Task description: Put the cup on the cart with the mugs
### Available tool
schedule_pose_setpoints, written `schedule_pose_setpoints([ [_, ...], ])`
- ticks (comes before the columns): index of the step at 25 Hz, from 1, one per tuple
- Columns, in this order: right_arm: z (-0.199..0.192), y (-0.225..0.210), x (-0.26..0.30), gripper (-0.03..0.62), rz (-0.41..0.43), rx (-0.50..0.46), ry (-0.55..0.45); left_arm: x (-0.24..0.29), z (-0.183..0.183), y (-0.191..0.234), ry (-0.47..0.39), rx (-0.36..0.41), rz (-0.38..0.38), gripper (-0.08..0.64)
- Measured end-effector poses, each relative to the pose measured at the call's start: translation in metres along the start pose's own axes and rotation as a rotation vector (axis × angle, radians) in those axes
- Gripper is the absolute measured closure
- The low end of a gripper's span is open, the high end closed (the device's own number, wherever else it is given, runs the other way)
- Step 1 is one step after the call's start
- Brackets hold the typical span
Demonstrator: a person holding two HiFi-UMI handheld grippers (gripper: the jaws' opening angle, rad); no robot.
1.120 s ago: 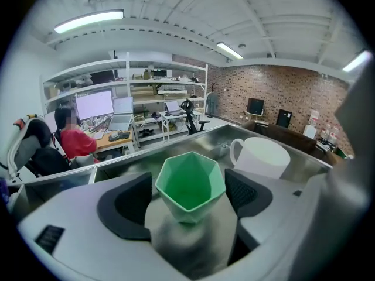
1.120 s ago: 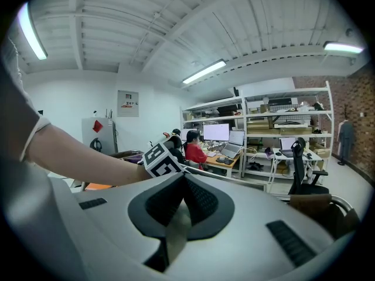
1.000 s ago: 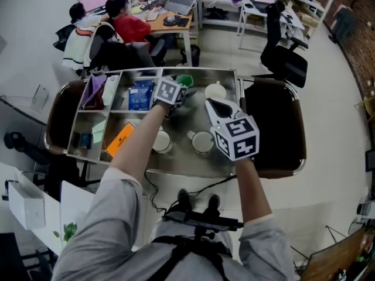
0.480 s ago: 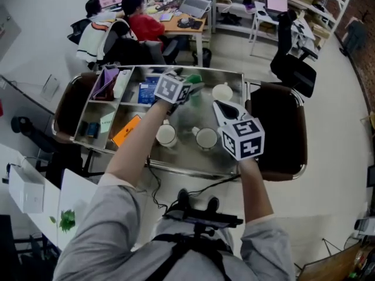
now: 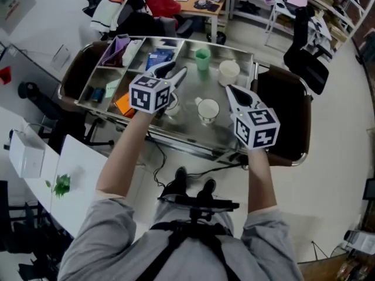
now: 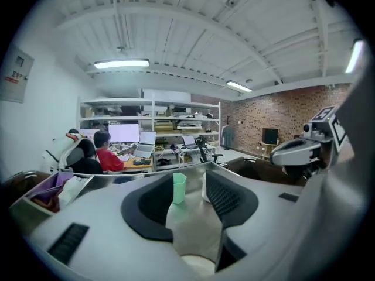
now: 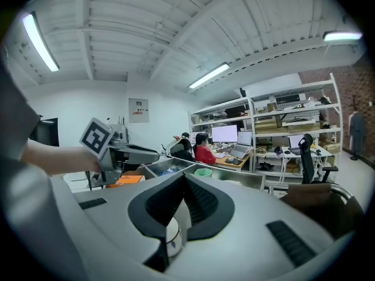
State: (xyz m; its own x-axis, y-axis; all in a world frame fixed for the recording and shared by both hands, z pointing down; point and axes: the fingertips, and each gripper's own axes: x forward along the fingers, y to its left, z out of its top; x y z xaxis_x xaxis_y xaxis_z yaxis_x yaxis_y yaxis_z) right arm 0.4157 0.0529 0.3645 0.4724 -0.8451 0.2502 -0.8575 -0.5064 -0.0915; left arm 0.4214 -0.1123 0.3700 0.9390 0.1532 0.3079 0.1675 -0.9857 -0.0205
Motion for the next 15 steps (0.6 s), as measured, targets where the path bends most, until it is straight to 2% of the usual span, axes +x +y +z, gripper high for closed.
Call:
schedule_pose_setpoints([
  [4,-0.018,0.013,-0.018,0.583,0.009,0.004,0.001,-0.064,-0.018,-0.001,-0.049,-0.019,0.094,0.525],
  [9,-0.042,0.036,-0.043,0.583,-0.016,0.027,0.008,-0.127,-0.055,0.003,-0.05,-0.022,0.163,0.558],
  [15,-0.069,0.081,-0.062,0.583,-0.058,0.044,0.02,-0.187,-0.106,0.008,-0.034,-0.063,0.176,0.558],
])
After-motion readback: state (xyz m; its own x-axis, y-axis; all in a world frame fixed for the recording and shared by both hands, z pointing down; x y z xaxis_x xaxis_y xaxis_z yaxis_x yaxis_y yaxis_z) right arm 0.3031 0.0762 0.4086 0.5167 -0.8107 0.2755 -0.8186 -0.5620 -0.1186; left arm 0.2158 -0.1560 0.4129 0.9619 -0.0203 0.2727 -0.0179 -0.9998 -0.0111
